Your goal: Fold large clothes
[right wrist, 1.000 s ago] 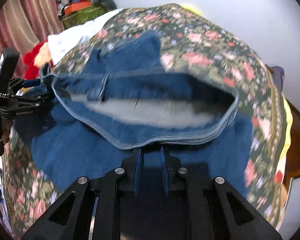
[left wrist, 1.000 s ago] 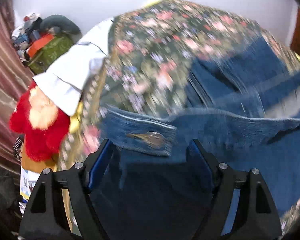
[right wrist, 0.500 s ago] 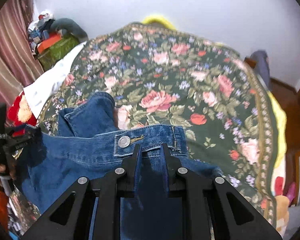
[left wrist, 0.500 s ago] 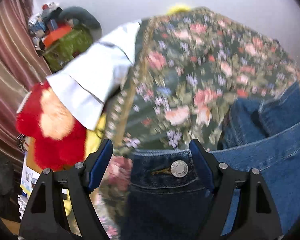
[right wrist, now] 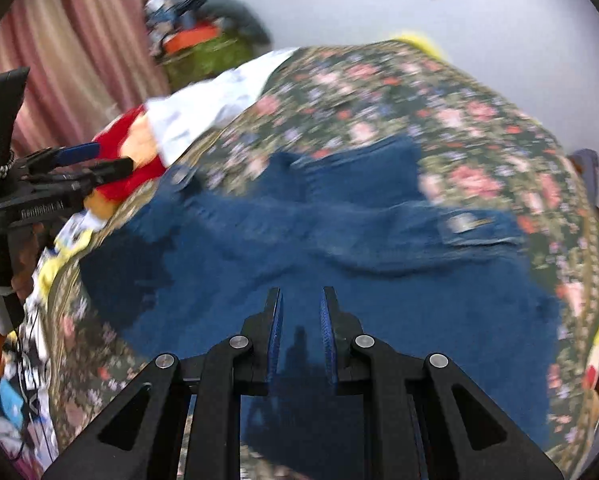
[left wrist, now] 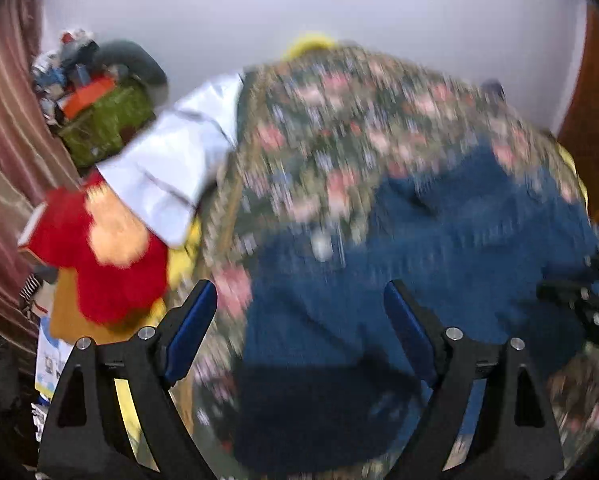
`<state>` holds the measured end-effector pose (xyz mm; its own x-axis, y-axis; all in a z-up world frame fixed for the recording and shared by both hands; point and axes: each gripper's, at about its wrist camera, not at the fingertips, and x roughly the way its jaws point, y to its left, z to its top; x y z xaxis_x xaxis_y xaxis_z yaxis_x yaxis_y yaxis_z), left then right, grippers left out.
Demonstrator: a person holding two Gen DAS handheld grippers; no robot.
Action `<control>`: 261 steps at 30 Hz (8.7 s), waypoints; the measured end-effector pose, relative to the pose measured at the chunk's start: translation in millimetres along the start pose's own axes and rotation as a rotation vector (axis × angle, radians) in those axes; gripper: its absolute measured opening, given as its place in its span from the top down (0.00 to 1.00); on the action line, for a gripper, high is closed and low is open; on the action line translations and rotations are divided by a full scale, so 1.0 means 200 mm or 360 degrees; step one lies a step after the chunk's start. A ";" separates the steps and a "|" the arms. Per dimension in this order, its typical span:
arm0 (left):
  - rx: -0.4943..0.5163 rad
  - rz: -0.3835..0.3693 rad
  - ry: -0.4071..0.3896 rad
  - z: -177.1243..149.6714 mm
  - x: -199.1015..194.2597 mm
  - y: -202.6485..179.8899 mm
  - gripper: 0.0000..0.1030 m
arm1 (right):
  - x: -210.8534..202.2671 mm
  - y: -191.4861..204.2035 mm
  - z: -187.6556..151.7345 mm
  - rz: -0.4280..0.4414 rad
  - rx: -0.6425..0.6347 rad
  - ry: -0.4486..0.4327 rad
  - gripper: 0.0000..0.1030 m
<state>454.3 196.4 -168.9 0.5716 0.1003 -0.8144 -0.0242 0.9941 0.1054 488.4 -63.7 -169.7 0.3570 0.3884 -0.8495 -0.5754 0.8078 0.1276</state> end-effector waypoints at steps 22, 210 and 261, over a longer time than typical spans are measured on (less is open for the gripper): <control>-0.0078 0.0147 0.0165 -0.50 0.11 0.22 0.06 | -0.06 -0.38 -0.37 -0.0469 -0.0198 0.0228 0.86; -0.0057 -0.0304 0.0099 0.04 0.21 -0.64 0.28 | -0.03 -0.51 0.02 0.0169 0.0379 0.0318 0.03; -0.0505 -0.0617 0.0167 -0.38 -0.01 -0.27 0.14 | -0.40 -0.66 -0.37 0.0304 0.0475 0.0230 0.00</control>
<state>392.5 145.3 -216.0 0.5029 -0.2912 -0.8138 -0.0839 0.9207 -0.3812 481.9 -233.5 -156.7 0.1441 0.4952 -0.8568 -0.3744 0.8287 0.4160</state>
